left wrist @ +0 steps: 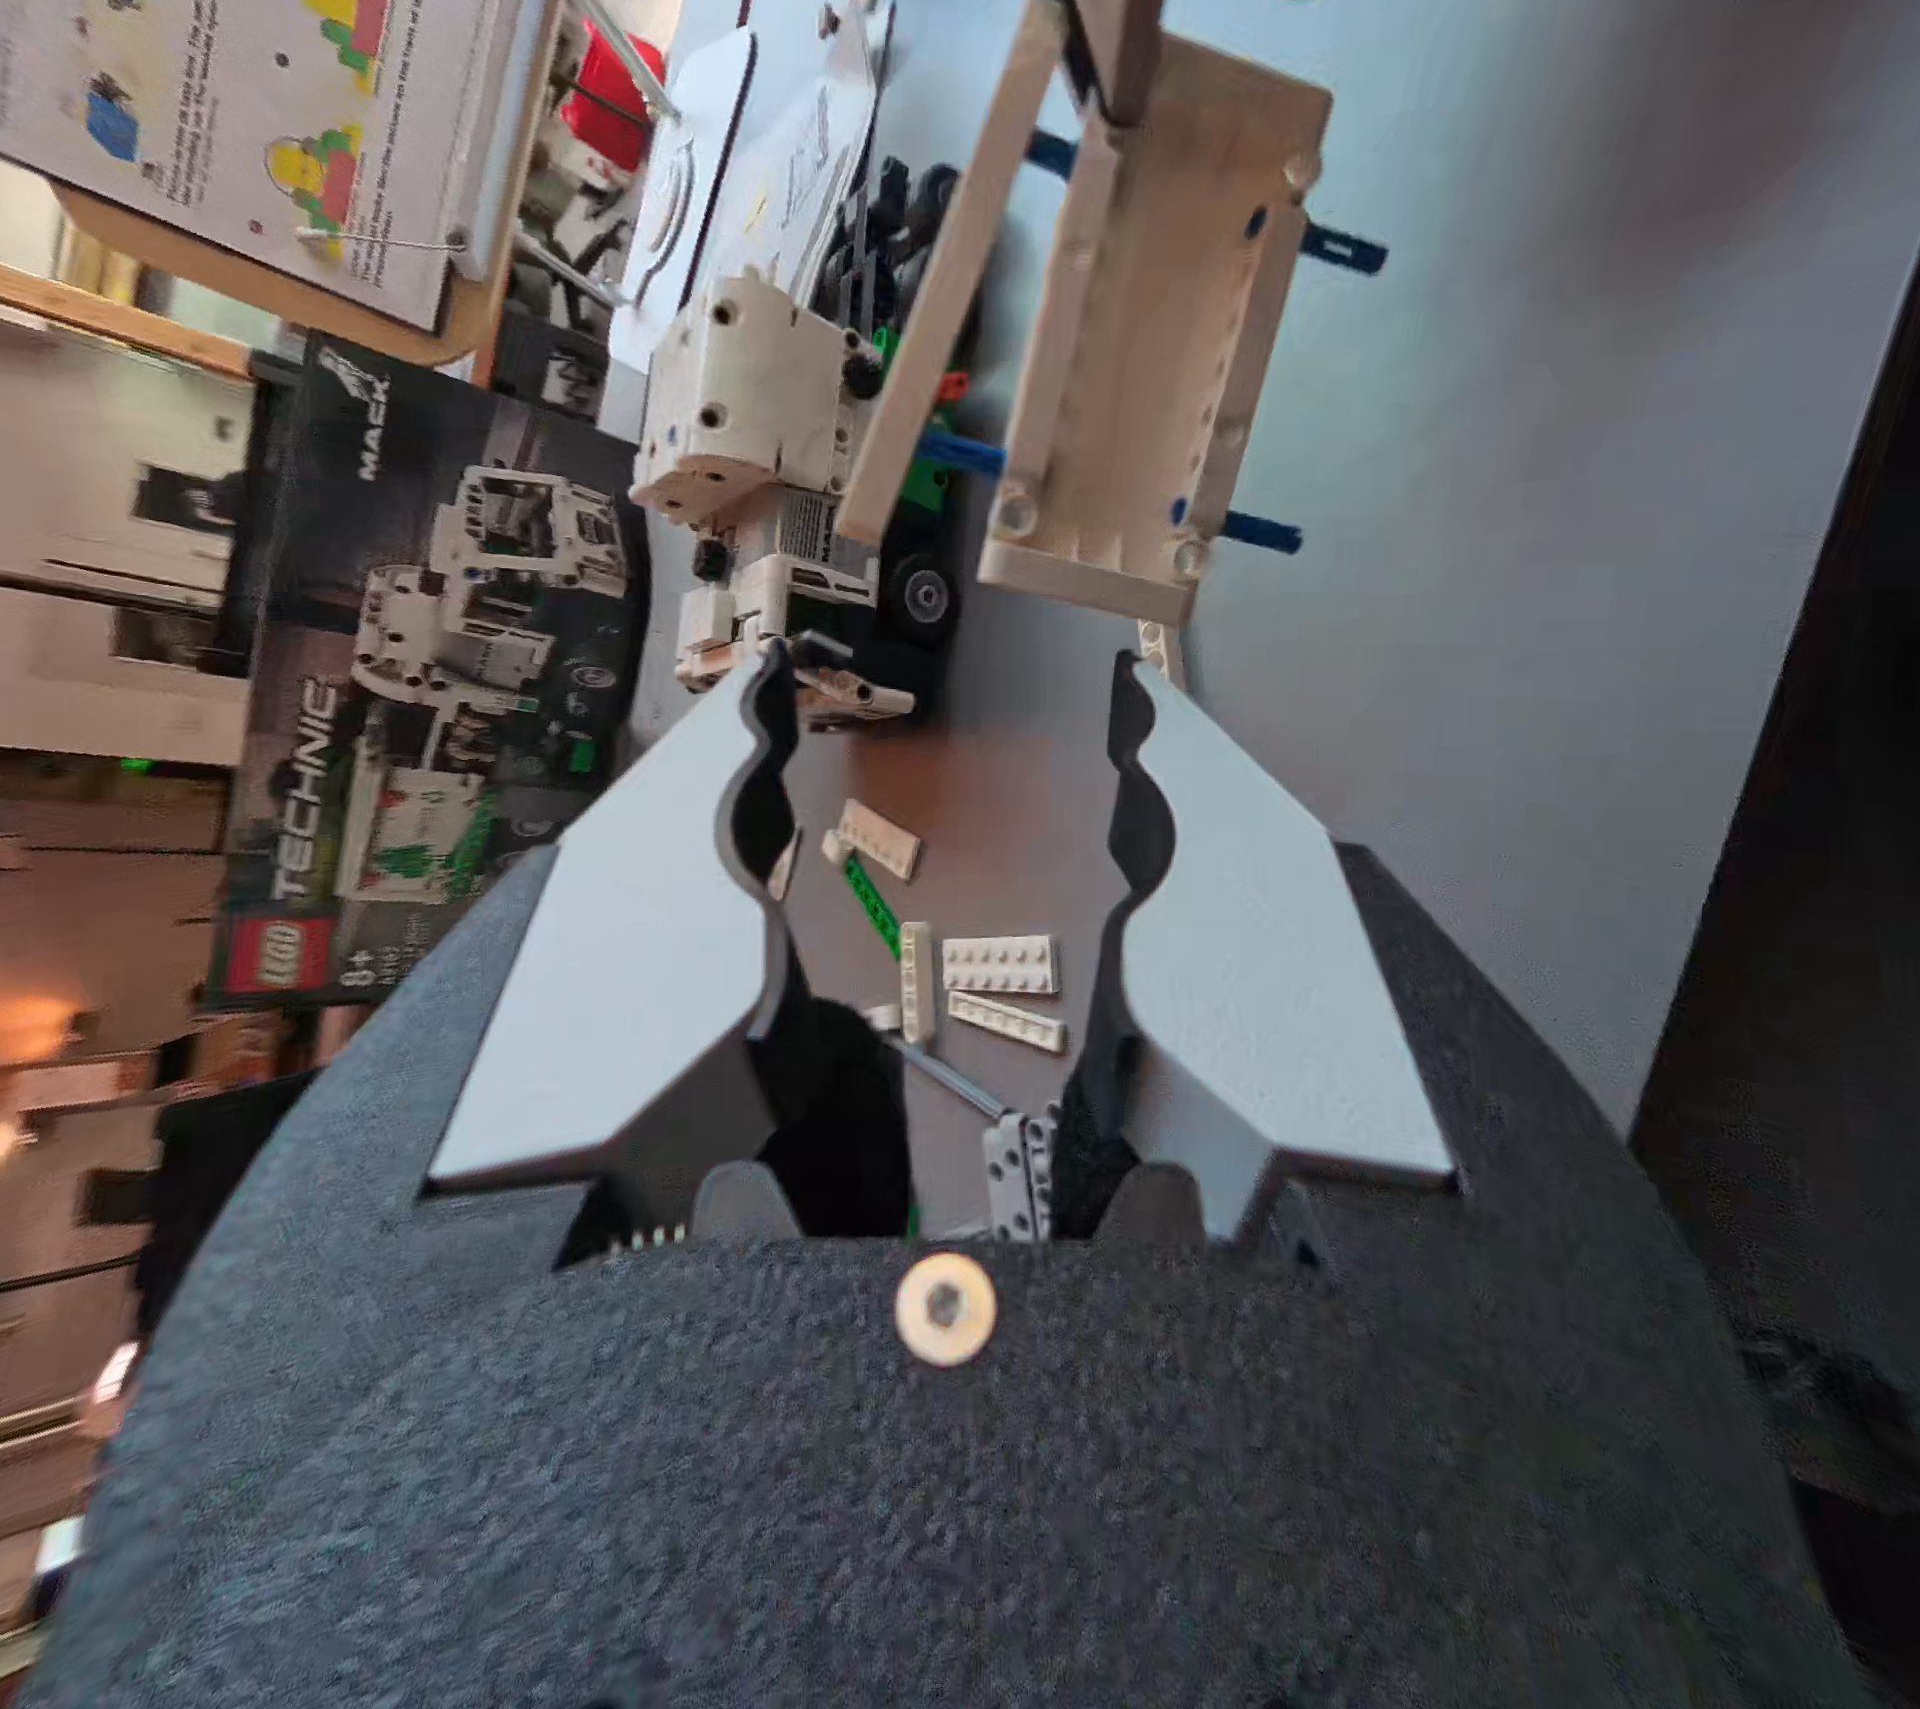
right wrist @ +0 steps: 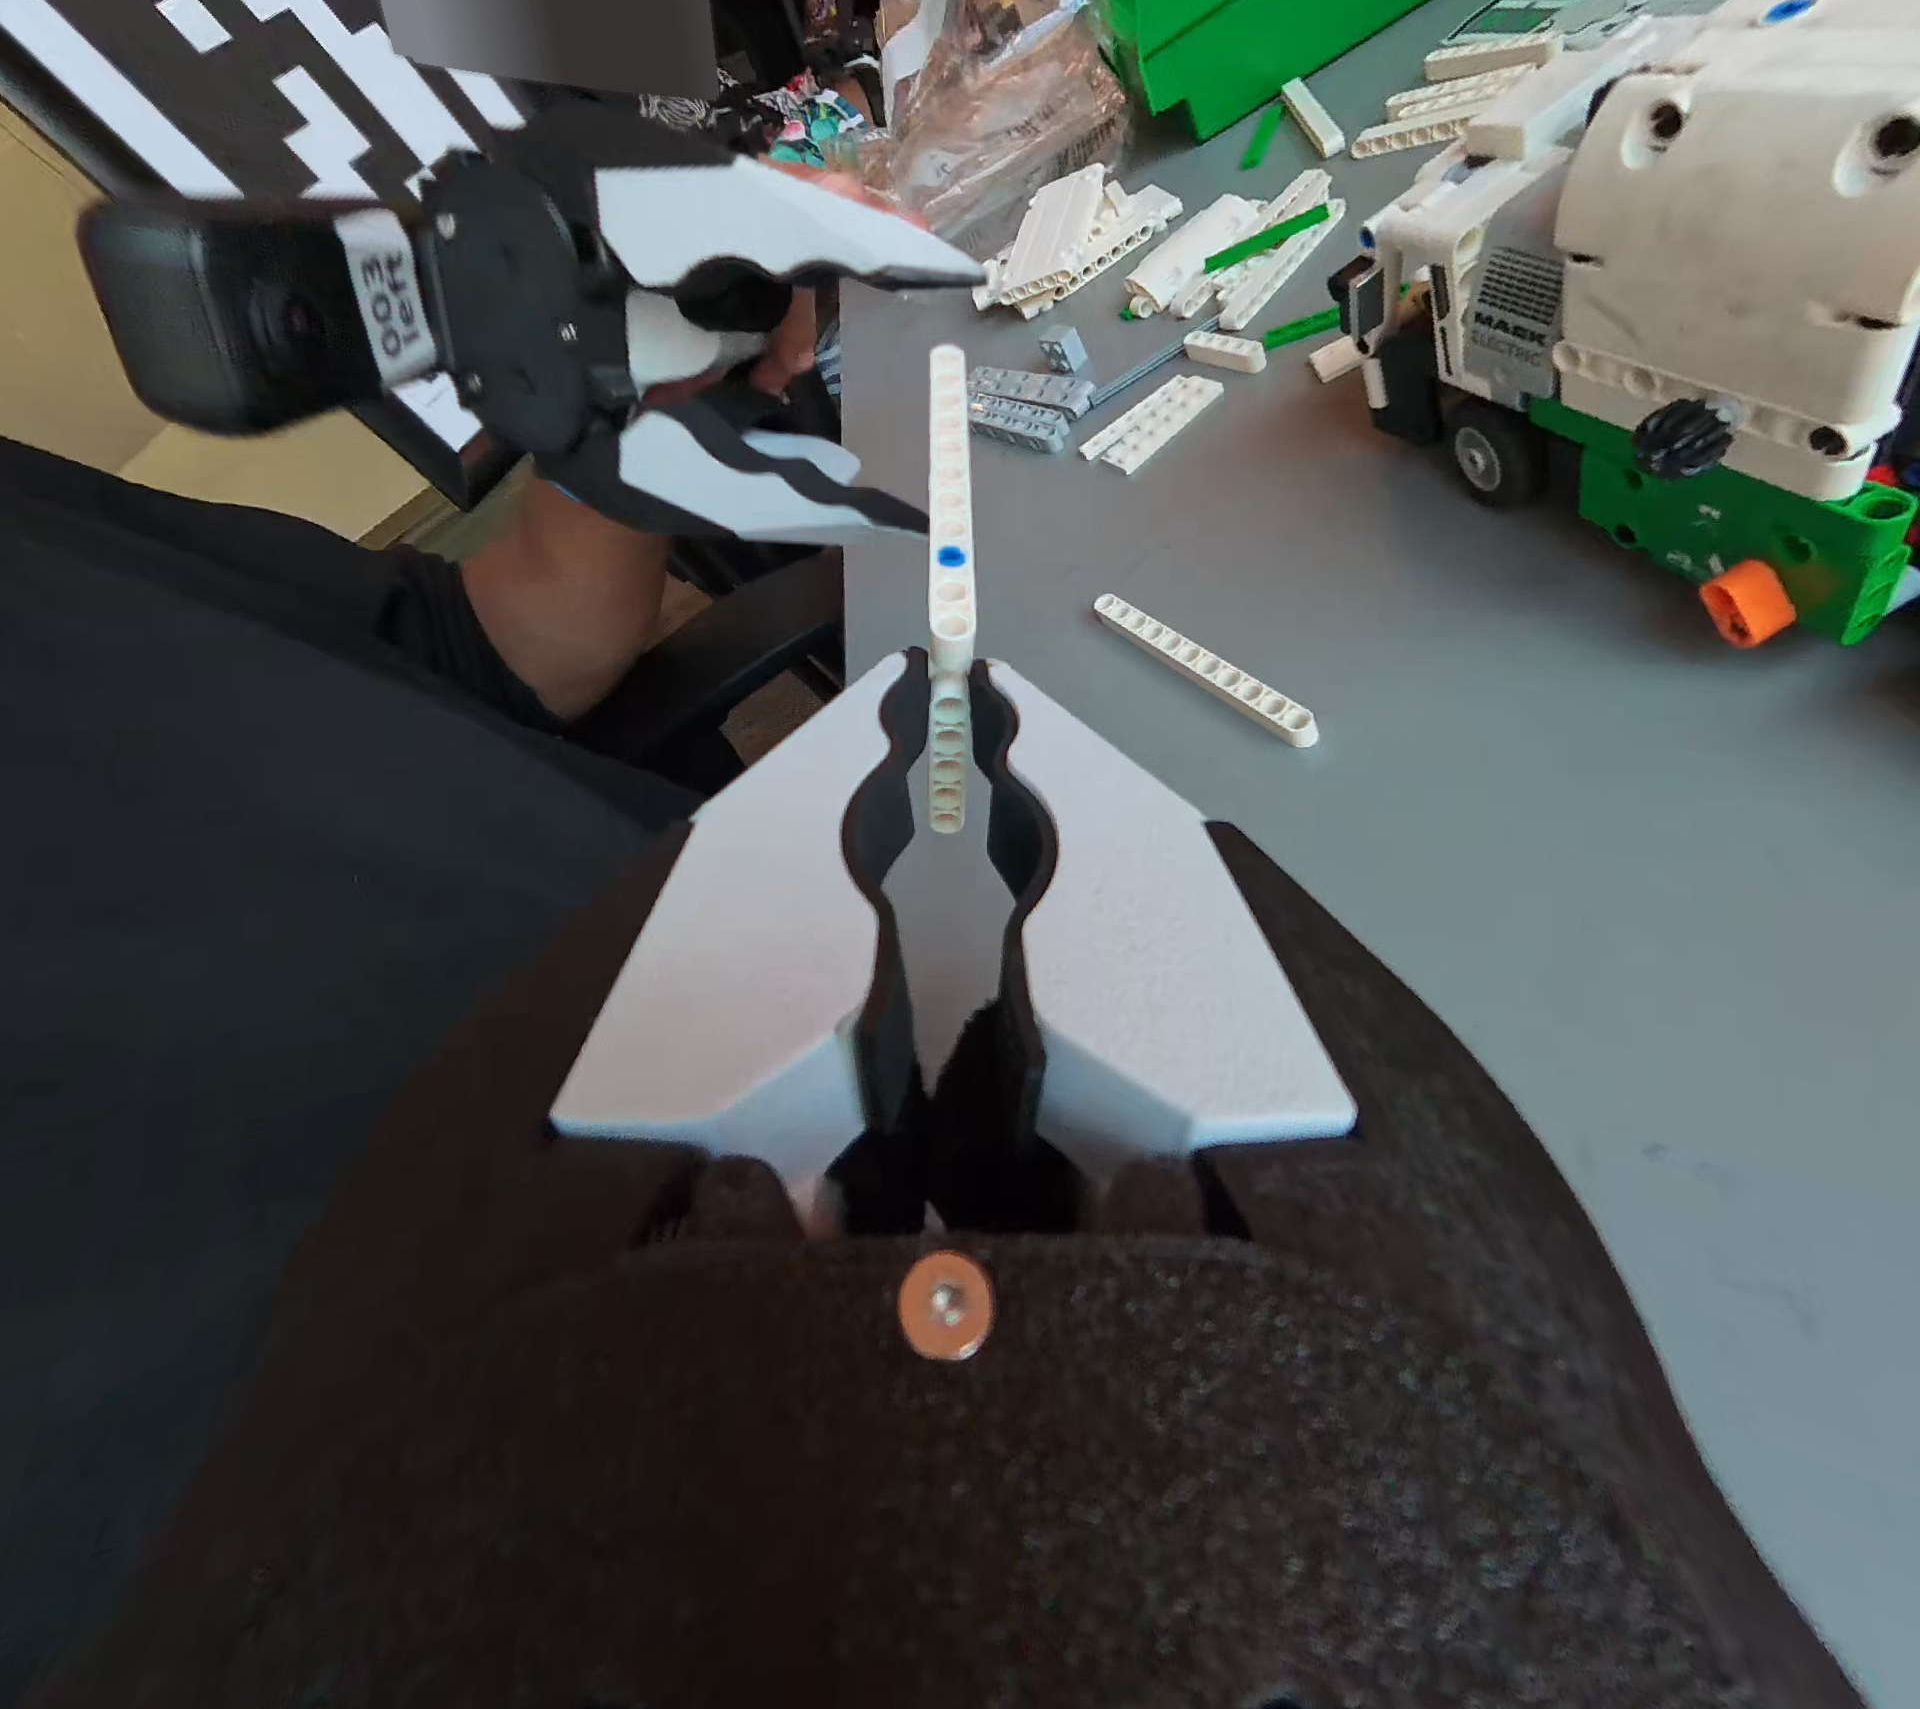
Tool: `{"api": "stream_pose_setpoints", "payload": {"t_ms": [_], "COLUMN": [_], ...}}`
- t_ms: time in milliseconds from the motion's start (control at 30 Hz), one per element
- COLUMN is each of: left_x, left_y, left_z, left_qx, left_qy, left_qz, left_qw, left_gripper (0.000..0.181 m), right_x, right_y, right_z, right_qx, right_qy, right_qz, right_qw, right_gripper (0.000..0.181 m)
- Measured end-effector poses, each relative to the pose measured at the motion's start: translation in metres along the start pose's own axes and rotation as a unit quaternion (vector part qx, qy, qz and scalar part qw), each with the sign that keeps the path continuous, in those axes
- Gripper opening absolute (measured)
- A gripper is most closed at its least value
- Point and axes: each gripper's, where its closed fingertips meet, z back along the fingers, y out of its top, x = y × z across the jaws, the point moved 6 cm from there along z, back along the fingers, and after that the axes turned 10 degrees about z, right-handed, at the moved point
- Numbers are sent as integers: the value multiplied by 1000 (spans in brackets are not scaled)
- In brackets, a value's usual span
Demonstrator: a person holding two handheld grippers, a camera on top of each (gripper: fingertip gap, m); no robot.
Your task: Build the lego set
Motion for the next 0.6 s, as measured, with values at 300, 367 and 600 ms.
{"api": "stream_pose_setpoints", "payload": {"t_ms": [300, 367, 600], "left_x": [9, 6, 15], "left_y": [13, 20, 23], "left_z": [-3, 1, -6], "left_qx": [-16, 1, 9], "left_qy": [43, 46, 41], "left_qz": [-27, -7, -18], "left_qw": [999, 999, 999], "left_gripper": [54, 58, 54], "right_x": [-13, -16, -19], "right_y": [10, 11, 9], "right_z": [3, 2, -1], "right_qx": [-34, -32, -37], "right_qy": [-74, -71, -63], "right_qz": [76, 72, 68], "right_qw": [994, 994, 995], "right_gripper": [7, 7, 7]}}
